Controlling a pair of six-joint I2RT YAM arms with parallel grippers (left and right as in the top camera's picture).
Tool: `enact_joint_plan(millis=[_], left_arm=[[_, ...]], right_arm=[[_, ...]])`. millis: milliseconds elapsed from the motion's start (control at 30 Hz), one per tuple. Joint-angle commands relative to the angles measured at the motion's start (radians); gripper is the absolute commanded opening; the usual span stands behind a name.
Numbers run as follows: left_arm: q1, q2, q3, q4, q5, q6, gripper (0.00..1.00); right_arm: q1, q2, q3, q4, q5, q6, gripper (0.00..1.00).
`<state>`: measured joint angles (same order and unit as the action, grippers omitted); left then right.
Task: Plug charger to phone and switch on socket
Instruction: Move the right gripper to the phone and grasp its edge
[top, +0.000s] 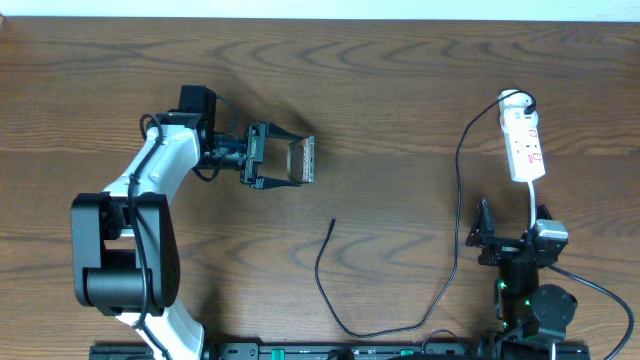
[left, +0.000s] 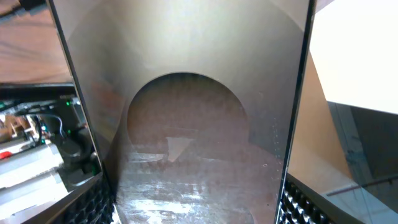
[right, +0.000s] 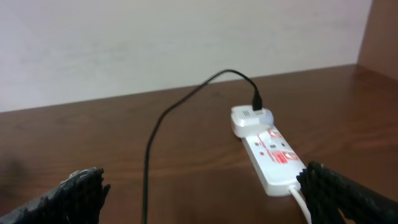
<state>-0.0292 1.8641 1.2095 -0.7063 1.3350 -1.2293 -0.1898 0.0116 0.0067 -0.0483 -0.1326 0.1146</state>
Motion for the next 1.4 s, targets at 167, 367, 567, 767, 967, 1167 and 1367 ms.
enact_joint_plan(millis=[167,367,567,767,967,1167,1367], left_arm=[[0.0,-0.032,0.035,0.172,-0.047,0.107,0.07],[0.0,-0.032,0.035,0.202,-0.105,0.144,0.07],[-0.001,-0.032,0.035,0.204,-0.199,0.22,0.08],[-0.002,-0.032,0.034,0.204,-0.277,0.227,0.07],[-0.002,-0.032,0.035,0.224,-0.301,0.227,0.08],[-0.007,-0.032,0.035,0.228,-0.364,0.226,0.07],[-0.034,-0.032,0.035,0.232,-0.447,0.182,0.07]], right_arm=[[0.008,-0.006,0.009,0.225,-0.356,0.114,0.99],[0.008,0.062,0.125,0.219,-0.425,0.124,0.99],[0.008,0.34,0.33,0.218,-0.6,0.113,0.99],[0.008,0.75,0.595,0.22,-0.857,0.204,0.99],[0.009,1.053,0.75,0.244,-1.038,0.425,0.99],[0.084,1.242,0.78,0.479,-1.101,0.644,0.99],[0.243,1.323,0.78,0.632,-1.049,0.745,0.99]])
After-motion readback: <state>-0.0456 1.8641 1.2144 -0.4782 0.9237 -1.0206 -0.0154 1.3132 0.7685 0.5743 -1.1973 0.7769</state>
